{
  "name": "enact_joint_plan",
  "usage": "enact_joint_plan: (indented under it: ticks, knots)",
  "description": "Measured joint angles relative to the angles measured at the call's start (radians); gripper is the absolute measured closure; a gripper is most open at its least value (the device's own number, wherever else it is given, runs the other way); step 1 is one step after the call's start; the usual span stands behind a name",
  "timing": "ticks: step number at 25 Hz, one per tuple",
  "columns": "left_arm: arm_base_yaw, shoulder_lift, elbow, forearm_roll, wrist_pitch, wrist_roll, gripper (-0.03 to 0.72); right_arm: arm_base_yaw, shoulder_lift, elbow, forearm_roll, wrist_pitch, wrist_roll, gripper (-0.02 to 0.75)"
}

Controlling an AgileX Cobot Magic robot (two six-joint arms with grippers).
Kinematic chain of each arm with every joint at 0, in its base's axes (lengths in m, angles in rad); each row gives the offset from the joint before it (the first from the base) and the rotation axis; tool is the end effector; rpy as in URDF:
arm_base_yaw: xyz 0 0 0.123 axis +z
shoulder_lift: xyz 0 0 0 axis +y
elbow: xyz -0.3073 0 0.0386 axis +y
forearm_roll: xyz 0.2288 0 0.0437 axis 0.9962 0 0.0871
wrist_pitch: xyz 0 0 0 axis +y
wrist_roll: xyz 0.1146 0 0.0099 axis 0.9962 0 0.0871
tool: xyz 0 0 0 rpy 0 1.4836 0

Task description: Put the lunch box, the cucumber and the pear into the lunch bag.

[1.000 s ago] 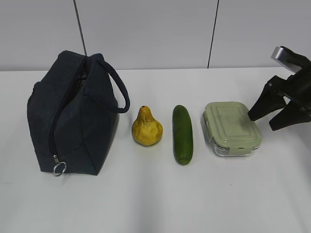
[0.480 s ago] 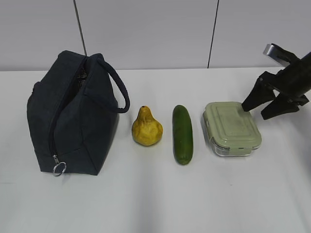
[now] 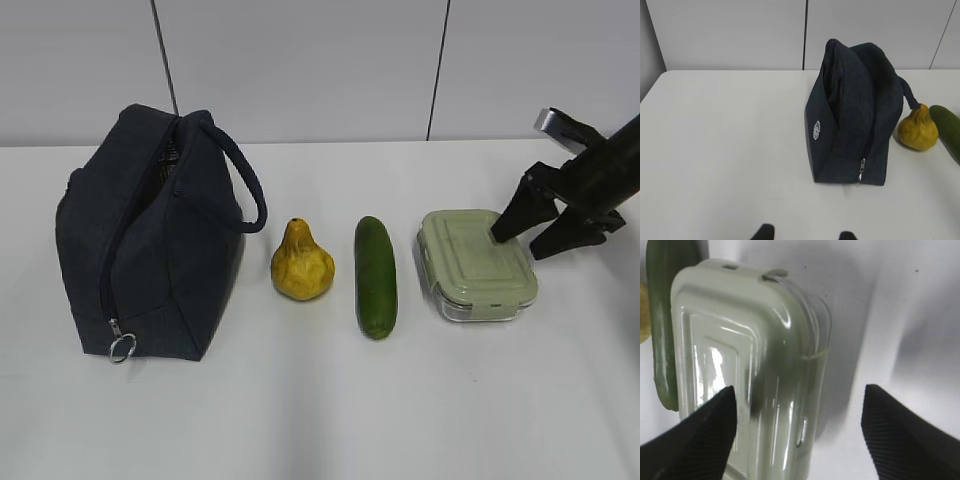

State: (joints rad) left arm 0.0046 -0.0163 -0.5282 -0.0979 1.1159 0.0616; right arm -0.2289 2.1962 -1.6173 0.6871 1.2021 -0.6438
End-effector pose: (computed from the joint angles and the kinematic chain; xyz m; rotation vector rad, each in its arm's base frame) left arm -0.0333 -0.0103 0.2592 0.0688 2.0508 -0.0759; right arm 0.4283 -0.0299 0.1683 -0.1681 2.8423 0.9047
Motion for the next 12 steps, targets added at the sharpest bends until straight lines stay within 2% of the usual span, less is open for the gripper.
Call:
enact_joint_plan:
  ticks: [8,12]
  knots:
    - [0.000,0.000,0.000,0.000,0.000,0.000,0.447,0.000,0.000,0.009,0.032,0.000,-0.021,0.147]
    - [0.000,0.000,0.000,0.000,0.000,0.000,0.447,0.000,0.000,0.063,0.055,-0.004,-0.062,0.147]
